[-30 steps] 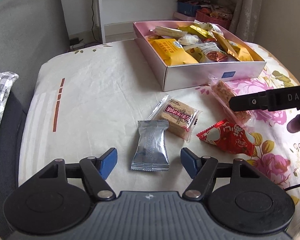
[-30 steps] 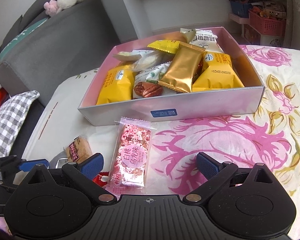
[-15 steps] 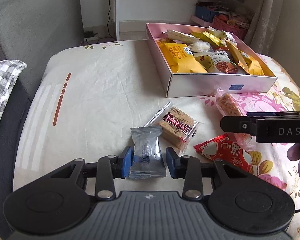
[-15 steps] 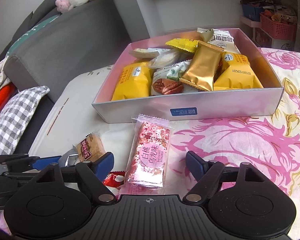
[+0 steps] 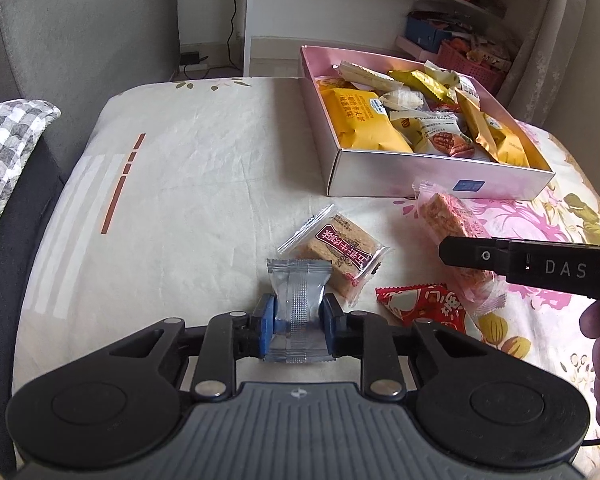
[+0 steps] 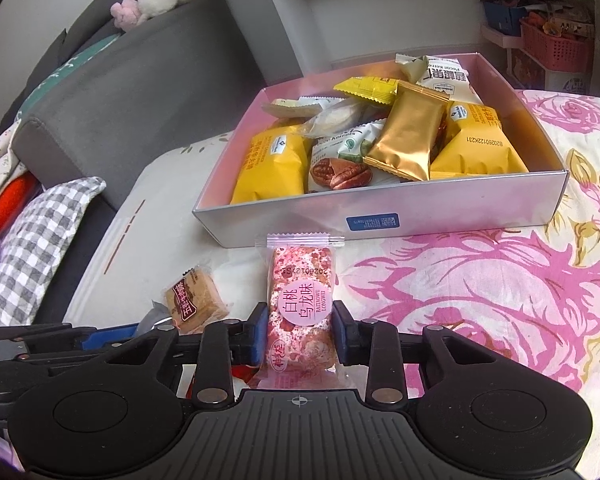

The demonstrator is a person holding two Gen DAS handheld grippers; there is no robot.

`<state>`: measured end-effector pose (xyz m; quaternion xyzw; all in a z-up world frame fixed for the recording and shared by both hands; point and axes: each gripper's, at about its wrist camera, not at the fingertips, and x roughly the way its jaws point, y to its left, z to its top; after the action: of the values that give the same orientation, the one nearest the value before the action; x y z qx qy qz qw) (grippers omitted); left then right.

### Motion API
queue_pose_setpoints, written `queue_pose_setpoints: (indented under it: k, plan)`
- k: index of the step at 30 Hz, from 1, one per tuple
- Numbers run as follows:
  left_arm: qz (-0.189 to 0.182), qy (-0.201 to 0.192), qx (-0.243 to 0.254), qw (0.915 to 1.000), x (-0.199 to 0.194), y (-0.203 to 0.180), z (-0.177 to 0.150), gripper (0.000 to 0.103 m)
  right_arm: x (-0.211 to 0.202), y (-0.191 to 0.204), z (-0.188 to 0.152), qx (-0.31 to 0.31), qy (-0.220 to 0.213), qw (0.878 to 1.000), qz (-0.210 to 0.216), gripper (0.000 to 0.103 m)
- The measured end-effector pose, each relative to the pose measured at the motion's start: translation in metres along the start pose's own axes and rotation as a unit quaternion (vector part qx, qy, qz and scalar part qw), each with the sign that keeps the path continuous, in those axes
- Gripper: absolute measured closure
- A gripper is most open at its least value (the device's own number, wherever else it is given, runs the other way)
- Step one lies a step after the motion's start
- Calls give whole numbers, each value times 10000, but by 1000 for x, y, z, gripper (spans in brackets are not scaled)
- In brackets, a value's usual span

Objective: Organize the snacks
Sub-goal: 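Grasp a silver packet with the left tool while the right tool grasps a pink pastry pack, then carry the silver packet and pink pastry pack into the box and open both tools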

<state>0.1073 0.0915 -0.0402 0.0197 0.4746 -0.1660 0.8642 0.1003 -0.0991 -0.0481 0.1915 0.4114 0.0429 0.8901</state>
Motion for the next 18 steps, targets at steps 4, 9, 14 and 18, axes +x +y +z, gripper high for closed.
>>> queue_pose_setpoints:
  k: [4, 9, 14, 18]
  plan:
    - [-11, 1, -46, 10000, -2, -1, 0, 81, -8, 1, 4, 23, -72, 9999, 85, 71]
    - [-89, -80, -201, 9997, -9, 2, 3, 82, -17, -2, 7, 111, -88, 9998, 124, 71]
    - [-131, -188, -360, 9991, -16, 4, 9, 82, -34, -10, 13, 322, -174, 9990, 259, 71]
    - [-205, -339, -535, 9978, -23, 4, 17, 83, -47, -17, 20, 507, -329, 9977, 317, 71]
